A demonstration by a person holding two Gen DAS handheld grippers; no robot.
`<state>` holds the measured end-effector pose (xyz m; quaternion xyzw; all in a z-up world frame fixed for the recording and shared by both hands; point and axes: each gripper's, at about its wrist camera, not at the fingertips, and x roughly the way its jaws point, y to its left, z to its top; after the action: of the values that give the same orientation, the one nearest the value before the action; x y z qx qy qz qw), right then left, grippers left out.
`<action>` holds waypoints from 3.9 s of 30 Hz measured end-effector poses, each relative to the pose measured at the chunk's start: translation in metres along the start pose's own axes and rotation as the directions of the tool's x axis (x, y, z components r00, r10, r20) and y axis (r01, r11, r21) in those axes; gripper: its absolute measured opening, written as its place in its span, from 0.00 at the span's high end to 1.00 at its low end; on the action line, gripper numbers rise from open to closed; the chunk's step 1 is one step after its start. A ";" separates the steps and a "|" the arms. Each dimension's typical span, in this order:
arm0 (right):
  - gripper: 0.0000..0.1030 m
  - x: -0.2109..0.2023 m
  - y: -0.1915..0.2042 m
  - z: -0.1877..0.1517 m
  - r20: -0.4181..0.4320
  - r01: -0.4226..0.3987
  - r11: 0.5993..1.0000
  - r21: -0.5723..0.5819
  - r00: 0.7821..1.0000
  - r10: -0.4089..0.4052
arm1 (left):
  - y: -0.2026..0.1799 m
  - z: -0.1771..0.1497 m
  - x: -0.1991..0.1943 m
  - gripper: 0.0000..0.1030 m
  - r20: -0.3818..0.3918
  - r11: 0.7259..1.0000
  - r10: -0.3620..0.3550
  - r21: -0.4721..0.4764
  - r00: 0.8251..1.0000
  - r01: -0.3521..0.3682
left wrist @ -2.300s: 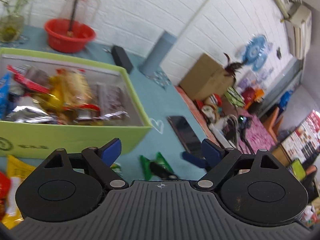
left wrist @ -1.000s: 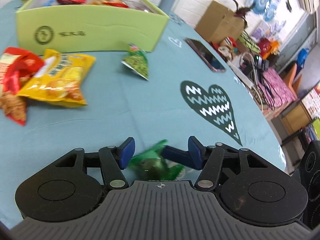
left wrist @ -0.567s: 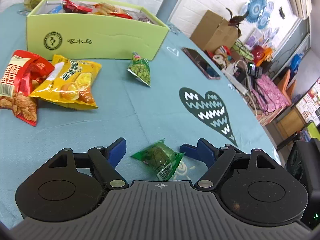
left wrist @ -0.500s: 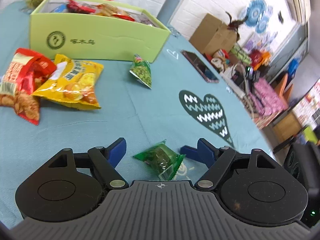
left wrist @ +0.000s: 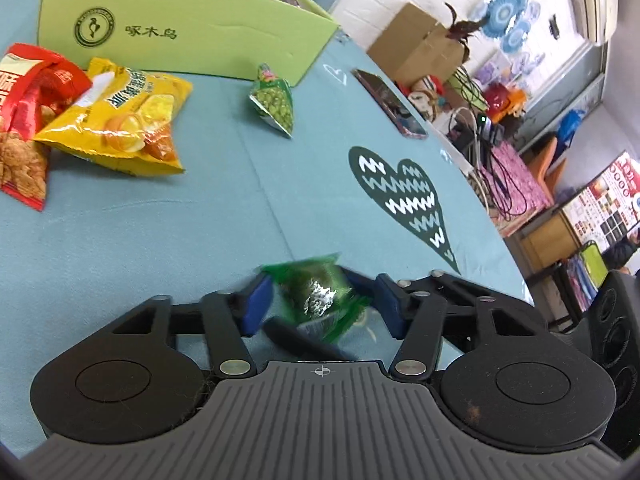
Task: Organize snacks
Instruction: 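Close both grippers on the small green wrapped packet and lift it, then lower the green wrapped packet into the green box and open grippers, then move both grippers to the green pea snack packet and close, then lift the pea packet over the green box and release it inside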
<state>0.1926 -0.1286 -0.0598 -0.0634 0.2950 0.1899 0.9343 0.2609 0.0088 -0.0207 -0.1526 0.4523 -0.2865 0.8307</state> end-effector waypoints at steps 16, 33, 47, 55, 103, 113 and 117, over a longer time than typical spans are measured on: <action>0.49 0.028 -0.029 0.105 0.212 0.056 0.986 -0.155 0.977 -0.023 | -0.014 0.126 -0.028 0.83 0.240 0.999 0.036 0.026 0.970 -0.044; 0.33 0.181 -0.060 0.196 0.153 -0.115 0.981 -0.155 0.978 0.139 | 0.089 0.243 0.020 0.47 0.249 0.984 0.130 -0.152 0.960 -0.094; 0.01 0.105 -0.088 0.210 0.344 0.016 0.994 -0.111 0.939 0.023 | 0.061 0.233 -0.058 0.20 0.472 0.992 0.071 -0.130 0.879 -0.010; 0.01 0.085 -0.126 0.146 0.178 0.083 0.996 -0.020 0.981 -0.078 | 0.016 0.223 -0.027 0.23 0.345 0.997 -0.074 0.015 0.936 0.073; 0.52 0.026 -0.029 0.002 0.009 -0.006 1.000 -0.007 1.000 0.006 | -0.007 0.057 0.038 0.93 -0.028 0.996 0.081 -0.025 0.996 -0.082; 0.55 0.035 -0.046 0.094 0.183 0.017 0.992 -0.125 0.983 0.006 | -0.016 0.144 -0.002 0.93 0.207 0.997 0.073 0.023 0.976 -0.079; 0.54 0.072 -0.055 0.145 0.234 0.015 0.989 -0.146 0.972 0.019 | 0.008 0.196 -0.001 0.92 0.303 0.994 0.106 -0.010 0.947 -0.108</action>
<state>0.3451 -0.1229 0.0173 -0.1087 0.1679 0.2183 0.9552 0.4279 0.0145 0.0827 -0.1674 0.3261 -0.2158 0.9050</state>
